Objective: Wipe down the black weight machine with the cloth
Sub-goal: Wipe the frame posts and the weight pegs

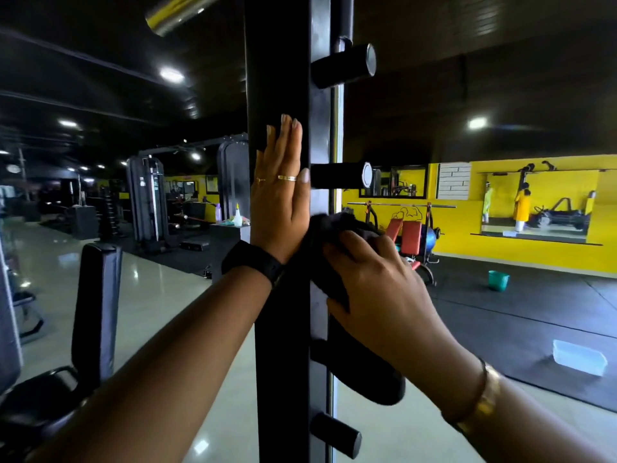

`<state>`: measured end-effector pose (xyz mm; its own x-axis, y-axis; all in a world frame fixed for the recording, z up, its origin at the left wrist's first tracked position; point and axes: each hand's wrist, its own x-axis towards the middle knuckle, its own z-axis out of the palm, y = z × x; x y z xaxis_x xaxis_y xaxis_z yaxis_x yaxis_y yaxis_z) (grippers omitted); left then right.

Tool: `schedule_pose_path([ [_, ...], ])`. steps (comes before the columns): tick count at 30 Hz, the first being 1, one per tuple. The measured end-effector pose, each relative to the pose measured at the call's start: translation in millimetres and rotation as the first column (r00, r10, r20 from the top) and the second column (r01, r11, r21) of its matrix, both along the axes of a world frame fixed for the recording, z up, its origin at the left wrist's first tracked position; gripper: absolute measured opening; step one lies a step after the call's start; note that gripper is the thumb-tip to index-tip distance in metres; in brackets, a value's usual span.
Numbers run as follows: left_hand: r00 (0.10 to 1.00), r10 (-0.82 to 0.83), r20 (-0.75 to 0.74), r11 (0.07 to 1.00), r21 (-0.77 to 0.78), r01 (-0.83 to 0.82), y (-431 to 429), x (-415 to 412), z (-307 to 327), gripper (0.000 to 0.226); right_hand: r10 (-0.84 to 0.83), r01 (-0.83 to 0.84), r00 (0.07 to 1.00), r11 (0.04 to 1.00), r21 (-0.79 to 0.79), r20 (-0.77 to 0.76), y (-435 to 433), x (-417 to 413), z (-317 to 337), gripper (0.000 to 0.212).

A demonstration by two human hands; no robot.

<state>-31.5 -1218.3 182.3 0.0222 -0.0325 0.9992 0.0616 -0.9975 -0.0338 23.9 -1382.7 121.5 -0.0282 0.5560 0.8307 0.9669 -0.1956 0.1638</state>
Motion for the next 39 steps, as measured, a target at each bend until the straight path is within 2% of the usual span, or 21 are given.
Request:
schedule_pose_path([
  [3, 1.000, 0.005, 0.006, 1.000, -0.006, -0.005, -1.5, 0.9, -10.0, 0.051, -0.072, 0.072, 0.997, 0.997, 0.011, -0.006, -16.0, -6.8, -10.2, 0.048],
  [5, 1.000, 0.009, 0.001, 1.000, -0.017, -0.009, -3.5, 1.6, -19.8, 0.051, -0.145, 0.145, 0.989, 0.989, 0.009, -0.038, -15.1, -11.5, -9.2, 0.053],
  [7, 1.000, 0.008, -0.014, 1.000, -0.020, -0.009, -3.9, 2.0, -28.9, 0.051, -0.195, 0.192, 0.980, 0.979, -0.066, -0.048, -5.4, -12.2, 2.3, 0.059],
  [10, 0.999, 0.012, -0.041, 0.999, -0.030, -0.013, -4.1, 1.4, -40.2, 0.053, -0.147, 0.096, 0.969, 0.964, -0.247, -0.197, 8.4, -3.9, 30.3, 0.050],
  [12, 0.999, 0.017, -0.043, 0.999, -0.048, -0.019, -5.1, 0.5, -44.4, 0.054, -0.112, 0.037, 0.971, 0.943, -0.330, -0.209, 12.8, -1.7, 47.1, 0.038],
  [14, 0.999, 0.010, -0.044, 0.998, -0.068, -0.013, -7.3, -0.2, -47.8, 0.054, -0.124, 0.047, 0.975, 0.924, -0.379, -0.182, 13.1, -0.6, 48.7, 0.039],
  [15, 0.999, 0.005, -0.041, 0.997, -0.073, -0.008, -8.2, -0.3, -49.4, 0.054, -0.141, 0.079, 0.978, 0.931, -0.356, -0.153, 13.1, -0.2, 41.4, 0.041],
  [17, 0.999, 0.001, -0.045, 0.997, -0.079, -0.004, -9.6, -1.2, -53.4, 0.054, -0.158, 0.151, 0.987, 0.976, -0.159, -0.031, 7.6, -3.1, 15.5, 0.045],
  [19, 0.998, 0.002, -0.061, 0.996, -0.086, -0.007, -9.5, -2.1, -60.1, 0.053, -0.154, 0.151, 0.988, 0.985, -0.078, -0.031, -4.4, -8.4, -7.4, 0.049],
  [20, 0.998, 0.001, -0.065, 0.996, -0.084, -0.007, -8.9, -2.9, -64.7, 0.054, -0.110, 0.107, 0.991, 0.993, -0.049, -0.074, -12.1, -9.9, -15.7, 0.052],
  [22, 0.998, -0.001, -0.069, 0.997, -0.081, -0.005, -6.8, -3.0, -74.8, 0.055, -0.010, 0.007, 0.964, 1.000, -0.012, -0.267, -34.0, -10.0, -17.9, 0.048],
  [24, 0.998, 0.003, -0.064, 0.997, -0.079, -0.008, -5.0, -1.6, -83.6, 0.055, 0.009, 0.007, 0.872, 0.999, 0.031, -0.490, -57.9, -1.3, -17.7, 0.044],
  [26, 0.999, 0.000, -0.047, 0.997, -0.079, -0.004, -5.2, -0.2, -89.5, 0.053, -0.012, 0.038, 0.763, 0.999, 0.027, -0.646, -67.9, 8.3, -21.7, 0.038],
  [28, 0.999, -0.002, -0.036, 0.997, -0.075, 0.000, -6.0, 0.2, -92.0, 0.052, -0.069, 0.017, 0.687, 0.997, -0.080, -0.723, -56.0, 5.0, -26.2, 0.032],
  [30, 0.999, -0.005, -0.043, 0.997, -0.073, 0.002, -6.1, -0.9, -93.4, 0.051, -0.116, -0.005, 0.660, 0.987, -0.159, -0.742, -29.5, -1.8, -35.7, 0.033],
  [33, 0.998, -0.026, -0.056, 0.998, -0.050, 0.023, -2.4, -2.8, -95.7, 0.050, -0.002, -0.011, 0.634, 1.000, -0.011, -0.773, 11.7, -11.5, -50.1, 0.031],
  [34, 0.997, -0.032, -0.064, 0.999, -0.033, 0.029, -0.3, -3.0, -96.9, 0.049, 0.034, 0.008, 0.648, 0.999, 0.051, -0.761, 21.7, -15.6, -54.2, 0.031],
  [36, 0.996, -0.043, -0.074, 0.999, 0.008, 0.043, 3.9, -3.2, -98.3, 0.048, 0.040, 0.049, 0.761, 0.992, 0.119, -0.647, 33.1, -22.6, -65.3, 0.042],
  [39, 0.996, -0.066, -0.064, 0.997, 0.036, 0.068, 7.7, -2.9, -97.2, 0.049, -0.051, 0.038, 0.907, 0.998, -0.040, -0.418, 26.2, -27.4, -87.8, 0.068],
])
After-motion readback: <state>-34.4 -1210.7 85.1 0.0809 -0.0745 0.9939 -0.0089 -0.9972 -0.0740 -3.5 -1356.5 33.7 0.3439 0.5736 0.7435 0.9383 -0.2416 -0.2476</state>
